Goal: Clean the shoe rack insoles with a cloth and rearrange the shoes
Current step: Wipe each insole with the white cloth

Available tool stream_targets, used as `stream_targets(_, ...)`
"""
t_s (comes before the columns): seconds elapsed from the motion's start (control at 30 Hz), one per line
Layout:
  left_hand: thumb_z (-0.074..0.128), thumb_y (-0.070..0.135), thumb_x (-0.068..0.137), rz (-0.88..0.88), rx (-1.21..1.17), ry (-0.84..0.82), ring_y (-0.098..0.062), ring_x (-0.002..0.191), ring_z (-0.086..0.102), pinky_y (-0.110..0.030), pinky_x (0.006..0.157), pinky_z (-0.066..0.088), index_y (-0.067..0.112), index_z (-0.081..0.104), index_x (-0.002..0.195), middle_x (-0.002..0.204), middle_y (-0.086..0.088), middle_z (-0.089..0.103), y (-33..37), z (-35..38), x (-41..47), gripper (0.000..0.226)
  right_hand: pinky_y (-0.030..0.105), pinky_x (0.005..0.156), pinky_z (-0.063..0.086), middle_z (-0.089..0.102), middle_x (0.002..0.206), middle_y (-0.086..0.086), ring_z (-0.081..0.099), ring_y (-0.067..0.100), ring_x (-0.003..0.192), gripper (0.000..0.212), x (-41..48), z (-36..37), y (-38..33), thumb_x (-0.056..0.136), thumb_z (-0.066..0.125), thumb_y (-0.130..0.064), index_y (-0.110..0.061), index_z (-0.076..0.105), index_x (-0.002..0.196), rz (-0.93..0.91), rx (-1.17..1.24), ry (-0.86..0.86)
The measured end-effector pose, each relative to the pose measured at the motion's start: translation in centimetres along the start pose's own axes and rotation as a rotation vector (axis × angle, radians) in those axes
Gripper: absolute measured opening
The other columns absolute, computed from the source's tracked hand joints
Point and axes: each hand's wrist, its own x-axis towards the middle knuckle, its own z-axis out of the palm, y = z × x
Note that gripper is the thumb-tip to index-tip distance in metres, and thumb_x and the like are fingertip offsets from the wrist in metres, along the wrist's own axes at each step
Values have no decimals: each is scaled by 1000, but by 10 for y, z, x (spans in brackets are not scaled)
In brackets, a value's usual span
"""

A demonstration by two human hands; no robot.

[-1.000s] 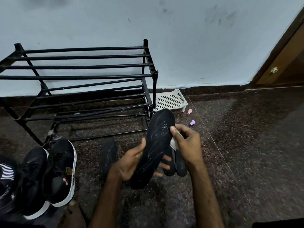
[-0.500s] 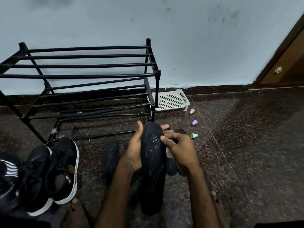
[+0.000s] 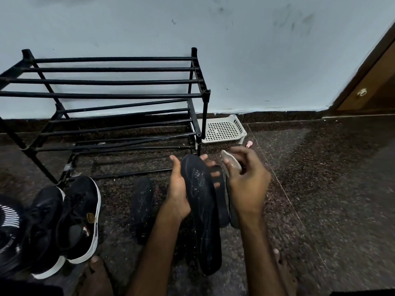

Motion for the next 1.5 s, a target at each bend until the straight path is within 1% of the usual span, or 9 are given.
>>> stream_targets(0.23, 18, 78, 86, -70, 182, -32, -24, 93, 71, -31, 81, 57, 12, 78, 93, 96, -12, 74, -9, 21, -4, 90, 41, 79, 53, 65, 99, 3, 62, 20, 91, 18, -11, 30, 20, 88, 64, -2, -10, 71, 102, -296, -281, -85)
stream_targets(0.33, 16, 75, 89, -58, 299, 23, -24, 95, 70, -32, 85, 55, 9, 73, 100, 100, -13, 73, -15, 22, -3, 88, 33, 80, 54, 67, 96, 0, 63, 14, 88, 17, -9, 28, 15, 87, 66, -1, -11, 73, 99, -264, -219, -75)
stream_targets(0.47, 16, 82, 84, -77, 250, 22, -28, 85, 69, -34, 77, 56, 4, 70, 93, 89, -17, 70, -13, 16, -7, 95, 26, 80, 52, 68, 92, -4, 64, 8, 85, 15, 5, 14, 10, 84, 69, -5, -15, 76, 94, -265, -274, -416)
stream_targets(0.67, 8, 79, 86, -96, 334, -87, -26, 87, 71, -32, 75, 59, 7, 74, 97, 93, -16, 72, -15, 21, -6, 98, 34, 79, 55, 66, 92, -3, 63, 12, 82, 11, 9, 7, 12, 87, 67, -10, -14, 74, 93, -210, -378, -161)
stream_targets(0.83, 21, 88, 74, -77, 285, -19, -28, 74, 64, -33, 69, 55, 3, 63, 80, 73, -16, 63, -11, 12, -3, 96, 25, 81, 53, 70, 91, -7, 64, 4, 84, 13, 4, 10, 2, 83, 71, -10, -16, 76, 93, -179, -268, -427)
stream_targets(1.0, 10, 82, 83, -104, 301, -92, -26, 87, 69, -32, 74, 58, 8, 74, 93, 89, -15, 71, -18, 18, -5, 97, 37, 78, 57, 69, 91, -6, 65, 10, 81, 8, 6, 7, 6, 86, 71, -16, -18, 71, 94, -76, -376, -123)
stream_targets(1.17, 24, 87, 78, -65, 277, -41, -34, 100, 68, -44, 92, 55, 0, 68, 107, 104, -25, 69, -15, 11, -4, 102, 26, 79, 55, 70, 89, -11, 65, 1, 83, 9, 4, 14, -7, 84, 72, -13, -18, 75, 90, -82, -199, -449)
stream_targets(1.4, 13, 85, 80, -83, 306, -101, -27, 86, 67, -34, 79, 54, 8, 72, 92, 88, -15, 69, -16, 11, -1, 99, 31, 81, 54, 68, 91, -5, 64, 9, 82, 7, 8, 9, 1, 85, 71, -12, -15, 74, 91, -128, -329, -195)
stream_targets(1.5, 29, 93, 69, -92, 299, -52, -38, 104, 63, -45, 94, 51, -3, 62, 108, 104, -28, 64, -13, 5, 0, 109, 21, 81, 52, 69, 93, -6, 64, 4, 85, 11, 6, 12, -8, 84, 71, -10, -15, 75, 93, -149, -249, -433)
